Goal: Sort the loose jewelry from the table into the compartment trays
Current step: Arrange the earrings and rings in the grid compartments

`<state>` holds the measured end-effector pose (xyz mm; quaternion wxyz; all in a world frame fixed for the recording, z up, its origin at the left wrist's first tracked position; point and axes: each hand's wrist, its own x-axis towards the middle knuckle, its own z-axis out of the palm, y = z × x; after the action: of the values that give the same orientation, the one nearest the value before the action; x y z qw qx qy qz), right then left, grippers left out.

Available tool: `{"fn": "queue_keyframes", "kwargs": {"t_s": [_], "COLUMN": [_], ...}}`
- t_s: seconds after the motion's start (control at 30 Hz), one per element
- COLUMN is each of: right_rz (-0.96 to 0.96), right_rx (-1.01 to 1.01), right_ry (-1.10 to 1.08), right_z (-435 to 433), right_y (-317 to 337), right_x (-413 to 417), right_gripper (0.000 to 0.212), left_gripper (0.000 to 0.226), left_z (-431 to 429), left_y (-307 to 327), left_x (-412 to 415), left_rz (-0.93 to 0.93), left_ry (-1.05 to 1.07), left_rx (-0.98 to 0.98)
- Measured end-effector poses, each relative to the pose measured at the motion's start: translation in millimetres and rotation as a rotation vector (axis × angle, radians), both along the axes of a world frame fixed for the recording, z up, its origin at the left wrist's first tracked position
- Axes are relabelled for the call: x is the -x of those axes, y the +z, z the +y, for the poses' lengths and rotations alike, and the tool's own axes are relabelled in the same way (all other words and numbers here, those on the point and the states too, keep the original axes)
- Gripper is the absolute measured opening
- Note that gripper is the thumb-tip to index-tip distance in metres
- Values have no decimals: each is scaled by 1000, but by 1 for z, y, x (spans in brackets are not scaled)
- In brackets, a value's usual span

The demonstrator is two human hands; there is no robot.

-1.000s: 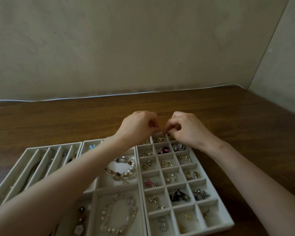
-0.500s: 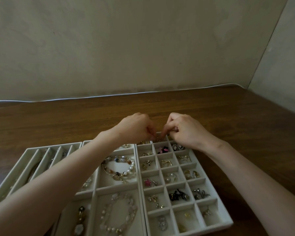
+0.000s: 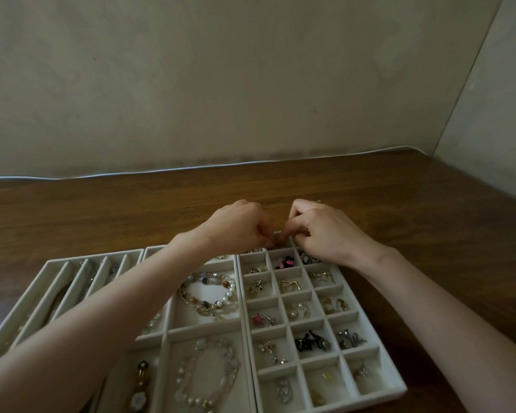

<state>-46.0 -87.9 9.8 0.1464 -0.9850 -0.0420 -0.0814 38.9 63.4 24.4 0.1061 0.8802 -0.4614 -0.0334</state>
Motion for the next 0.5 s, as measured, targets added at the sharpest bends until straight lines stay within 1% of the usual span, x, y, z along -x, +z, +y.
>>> {"fn": "queue_keyframes", "kwargs": {"t_s": [0.1,0.27,0.33,0.5], "right_rz": [-30,-41,-22,62], "right_rx": [-54,-95,-93,-71], "right_ry": [-9,-63,-88,-134], "right_z": [-1,-9,-15,-30], "right_y": [2,11,15,20], "right_x": [0,3,5,7], "right_gripper": [30,27,26,11], "left_gripper": [17,10,10,13], "left_z": [0,1,1,-8], "left_y": [-1,0,-1,-4], "left_x": [-1,-5,-5,-1], "left_rz": [-17,-61,-52,-43], "left_ry": [1,7,-5,-31], "left_rx": [-2,143,159,148]}}
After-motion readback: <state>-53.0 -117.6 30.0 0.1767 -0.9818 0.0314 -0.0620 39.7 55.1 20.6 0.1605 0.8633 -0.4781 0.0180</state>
